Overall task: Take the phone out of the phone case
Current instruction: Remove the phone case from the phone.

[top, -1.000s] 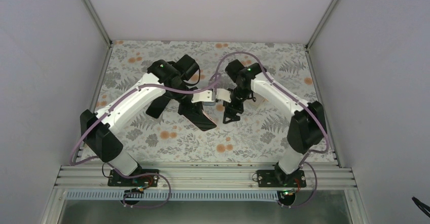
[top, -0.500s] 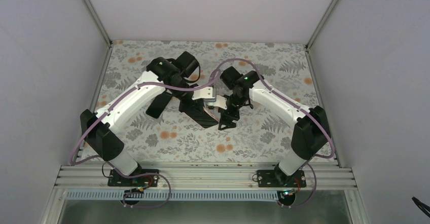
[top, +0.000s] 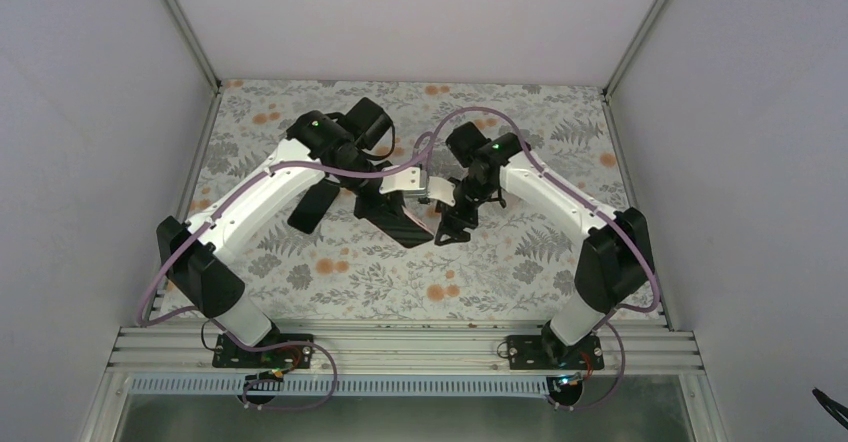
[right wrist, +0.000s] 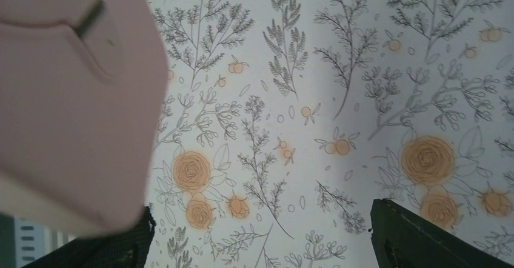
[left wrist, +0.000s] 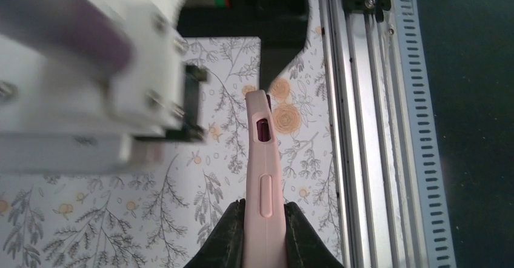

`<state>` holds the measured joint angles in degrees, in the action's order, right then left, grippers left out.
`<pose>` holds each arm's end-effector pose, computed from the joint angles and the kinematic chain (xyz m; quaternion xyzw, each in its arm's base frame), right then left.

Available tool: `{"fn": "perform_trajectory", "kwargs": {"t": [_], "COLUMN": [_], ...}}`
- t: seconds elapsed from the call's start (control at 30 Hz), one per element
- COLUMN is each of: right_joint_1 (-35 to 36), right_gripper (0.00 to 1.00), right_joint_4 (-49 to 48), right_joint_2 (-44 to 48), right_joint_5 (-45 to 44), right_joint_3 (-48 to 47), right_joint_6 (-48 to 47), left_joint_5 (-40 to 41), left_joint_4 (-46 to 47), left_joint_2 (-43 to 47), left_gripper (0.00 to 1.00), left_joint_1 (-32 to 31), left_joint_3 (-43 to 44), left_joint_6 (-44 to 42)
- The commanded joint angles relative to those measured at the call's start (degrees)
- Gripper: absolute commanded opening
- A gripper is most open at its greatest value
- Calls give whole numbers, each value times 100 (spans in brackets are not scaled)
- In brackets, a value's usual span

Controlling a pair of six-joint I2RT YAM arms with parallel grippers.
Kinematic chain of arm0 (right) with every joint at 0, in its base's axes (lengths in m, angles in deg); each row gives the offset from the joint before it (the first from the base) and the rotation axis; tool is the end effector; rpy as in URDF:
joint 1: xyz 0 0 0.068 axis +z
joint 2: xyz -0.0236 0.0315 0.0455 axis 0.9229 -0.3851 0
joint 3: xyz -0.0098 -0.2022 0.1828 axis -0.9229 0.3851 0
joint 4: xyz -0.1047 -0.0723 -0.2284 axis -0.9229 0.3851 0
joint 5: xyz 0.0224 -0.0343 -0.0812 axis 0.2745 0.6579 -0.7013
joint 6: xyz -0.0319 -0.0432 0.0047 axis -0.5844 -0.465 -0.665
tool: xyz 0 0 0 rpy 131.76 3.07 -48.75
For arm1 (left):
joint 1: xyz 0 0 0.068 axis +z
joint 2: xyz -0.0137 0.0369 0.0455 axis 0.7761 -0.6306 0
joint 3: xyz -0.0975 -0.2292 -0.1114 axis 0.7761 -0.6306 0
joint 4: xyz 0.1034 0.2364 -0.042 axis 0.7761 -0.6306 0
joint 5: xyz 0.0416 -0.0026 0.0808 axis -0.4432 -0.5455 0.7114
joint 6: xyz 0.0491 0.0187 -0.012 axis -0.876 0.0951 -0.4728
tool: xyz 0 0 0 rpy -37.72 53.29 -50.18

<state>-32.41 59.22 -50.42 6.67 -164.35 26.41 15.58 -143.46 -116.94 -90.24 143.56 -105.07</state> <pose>0.2450 0.1914 0.2676 -0.6537 0.7128 0.2282 0.1119 0.2216 -0.2062 0.3521 0.6654 0.6785 -0.2667 0.1606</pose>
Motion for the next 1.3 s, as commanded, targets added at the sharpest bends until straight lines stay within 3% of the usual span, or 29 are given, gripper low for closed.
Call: {"fn": "perform_trajectory", "kwargs": {"t": [0.0, 1.27], "right_joint_1": [-198, -259], "right_gripper": [88, 89], "right_joint_4": [2, 304], "right_joint_2": [-47, -147], "right_joint_5": [66, 974], "right_joint_3": [-168, -62], "right_joint_6": [-208, -477], "left_joint_5": [-213, -266], "left_joint_4": [-225, 27], "left_joint_2": [91, -112], "left_gripper": [2, 2], "left_joint_1": [-22, -31], "left_joint_3": [189, 426], "left_joint_6": [-66, 126]}}
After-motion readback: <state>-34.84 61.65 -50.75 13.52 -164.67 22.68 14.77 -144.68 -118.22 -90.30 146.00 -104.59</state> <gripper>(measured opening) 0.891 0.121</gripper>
